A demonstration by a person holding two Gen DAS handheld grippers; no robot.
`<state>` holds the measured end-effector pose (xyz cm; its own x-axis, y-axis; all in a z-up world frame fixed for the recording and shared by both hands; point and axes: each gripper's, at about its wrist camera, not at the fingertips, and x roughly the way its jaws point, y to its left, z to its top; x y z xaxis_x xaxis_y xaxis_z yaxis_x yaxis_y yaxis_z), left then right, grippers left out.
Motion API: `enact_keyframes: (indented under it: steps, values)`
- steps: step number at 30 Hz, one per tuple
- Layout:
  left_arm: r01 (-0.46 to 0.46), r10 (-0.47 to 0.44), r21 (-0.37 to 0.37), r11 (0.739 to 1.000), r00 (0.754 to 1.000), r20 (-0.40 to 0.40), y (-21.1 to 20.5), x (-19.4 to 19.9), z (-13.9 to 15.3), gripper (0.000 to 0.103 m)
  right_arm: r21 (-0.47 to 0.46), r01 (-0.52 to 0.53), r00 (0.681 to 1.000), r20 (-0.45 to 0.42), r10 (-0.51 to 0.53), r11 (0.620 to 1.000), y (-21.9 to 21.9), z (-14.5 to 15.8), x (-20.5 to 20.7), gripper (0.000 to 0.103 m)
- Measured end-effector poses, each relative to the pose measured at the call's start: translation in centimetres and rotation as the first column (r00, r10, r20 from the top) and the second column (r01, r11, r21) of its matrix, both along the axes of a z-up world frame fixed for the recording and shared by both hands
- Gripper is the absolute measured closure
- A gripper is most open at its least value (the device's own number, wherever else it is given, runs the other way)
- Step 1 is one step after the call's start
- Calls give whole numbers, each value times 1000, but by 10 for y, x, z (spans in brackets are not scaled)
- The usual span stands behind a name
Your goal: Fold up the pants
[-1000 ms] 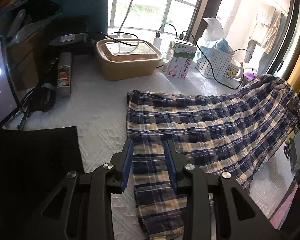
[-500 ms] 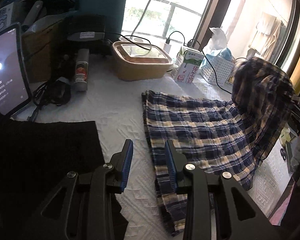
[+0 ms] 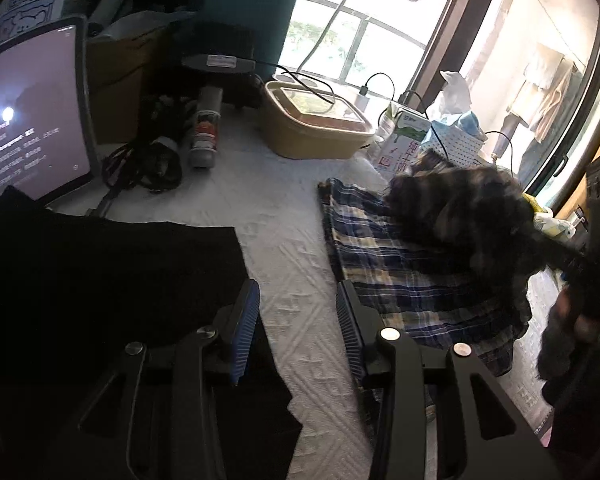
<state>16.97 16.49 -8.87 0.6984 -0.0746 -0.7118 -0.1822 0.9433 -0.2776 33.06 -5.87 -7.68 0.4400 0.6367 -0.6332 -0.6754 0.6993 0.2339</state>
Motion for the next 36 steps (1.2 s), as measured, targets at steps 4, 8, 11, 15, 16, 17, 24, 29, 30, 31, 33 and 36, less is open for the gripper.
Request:
enact_keyframes:
  steps: [4, 8, 11, 15, 16, 17, 24, 29, 30, 31, 33, 36]
  values:
    - [-8, 8, 1, 1000, 1000, -9, 3, 0, -2, 64, -93, -58, 998, -9, 58, 994, 24, -15, -9, 65]
    - [-6, 6, 8, 1000, 1000, -11, 0, 1, -2, 64, -81, -147, 989, 14, 148, 986, 31, -15, -25, 18]
    - [6, -6, 23, 1000, 1000, -9, -5, 6, 2, 64, -53, -169, 985, 15, 170, 984, 26, -10, -31, 18]
    - [39, -40, 53, 998, 999, 5, -18, 17, 13, 64, 3, -145, 989, 21, 145, 989, 2, 1, -26, 18]
    - [52, -53, 61, 997, 999, 8, -22, 21, 16, 64, 15, -133, 991, 22, 132, 991, -4, 4, -23, 18]
    - [65, -66, 67, 996, 998, 10, -26, 25, 17, 64, 29, -109, 994, 28, 108, 994, -15, 7, -19, 18]
    - [235, -235, 75, 969, 972, -8, -75, 64, 23, 64, 54, 102, 994, 21, -104, 993, -100, 7, 11, 18]
    - [292, -284, 125, 948, 955, -81, -102, 88, 6, 64, 16, 212, 977, -18, -212, 977, -144, -13, 24, 18]
    - [284, -274, 146, 948, 958, -85, -104, 90, 3, 64, 12, 212, 977, -25, -212, 977, -148, -17, 24, 18]
    - [273, -263, 168, 947, 961, -84, -104, 92, 0, 67, 10, 208, 978, -33, -208, 978, -152, -22, 23, 18]
    - [256, -245, 184, 949, 966, -82, -99, 95, -4, 82, 4, 189, 981, -45, -188, 982, -154, -30, 20, 18]
    - [226, -213, 201, 953, 973, -84, -88, 98, -7, 91, -10, 155, 986, -64, -155, 988, -150, -43, 17, 18]
